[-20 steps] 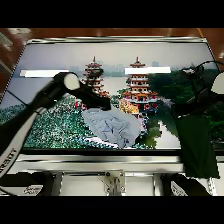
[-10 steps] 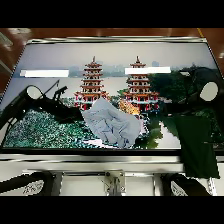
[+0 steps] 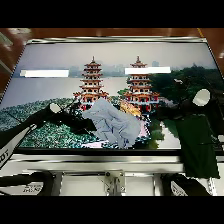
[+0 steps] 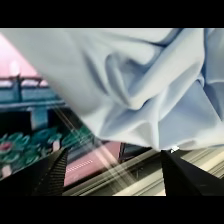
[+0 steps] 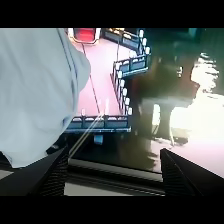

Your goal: Fold the shirts.

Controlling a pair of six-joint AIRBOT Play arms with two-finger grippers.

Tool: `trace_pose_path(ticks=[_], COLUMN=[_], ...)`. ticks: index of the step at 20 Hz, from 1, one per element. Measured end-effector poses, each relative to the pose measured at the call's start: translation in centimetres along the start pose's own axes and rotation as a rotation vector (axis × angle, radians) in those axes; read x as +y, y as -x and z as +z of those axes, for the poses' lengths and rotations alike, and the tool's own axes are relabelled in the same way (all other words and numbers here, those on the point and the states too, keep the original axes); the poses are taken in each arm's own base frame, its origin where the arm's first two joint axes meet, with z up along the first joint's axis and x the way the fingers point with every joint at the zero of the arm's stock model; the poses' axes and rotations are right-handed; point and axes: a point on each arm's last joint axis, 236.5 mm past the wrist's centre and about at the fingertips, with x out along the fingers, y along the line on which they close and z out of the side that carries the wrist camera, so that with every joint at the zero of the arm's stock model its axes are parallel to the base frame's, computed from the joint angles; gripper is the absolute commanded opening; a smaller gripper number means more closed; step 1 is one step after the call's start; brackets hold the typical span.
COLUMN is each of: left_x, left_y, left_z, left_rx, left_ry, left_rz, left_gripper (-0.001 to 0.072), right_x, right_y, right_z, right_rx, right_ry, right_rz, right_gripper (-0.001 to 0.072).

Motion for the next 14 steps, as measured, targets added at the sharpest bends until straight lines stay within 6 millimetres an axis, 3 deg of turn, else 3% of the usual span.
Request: trace_pose_path(ticks=[1, 3, 6, 7, 10, 14], left_x=[-0.1, -0.7, -1.2, -1.5, -1.9, -2.6], left_y=[-0.7, -1.6, -2.8, -2.9, -3.3, -2.8], left_z=[0.0, 0.3, 1.4, 1.7, 2.0, 2.4], left_rx=[0.0, -0.013, -0.06, -0.07, -0.081, -0.106], left_ry=[0.0, 0.007, 0.018, 0.022, 0.019, -0.004], left_rz=[-0.002, -0.016, -0.021, -0.029, -0.039, -0.049], left_gripper=[0.0697, 0.0532, 0.0125, 0.0044, 0.0044, 0.0044], right_x=[0.0, 0.2, 0.6, 0.8, 1.2, 1.7], right_y=[0.0, -0.1, -0.1, -0.1, -0.7, -3.9], right_z=[0.0, 0.0, 0.2, 0.2, -0.3, -2.3], right_rx=[-0.001, -0.003, -0.008, -0.01, 0.004, 0.037], right_ry=[-0.001, -0.005, -0.016, -0.019, -0.031, -0.083], right_rz=[0.002, 0.008, 0.027, 0.036, 0.057, 0.106], right_gripper=[0.0687, 0.0687, 0.0687, 0.0687, 0.0687, 0.0687])
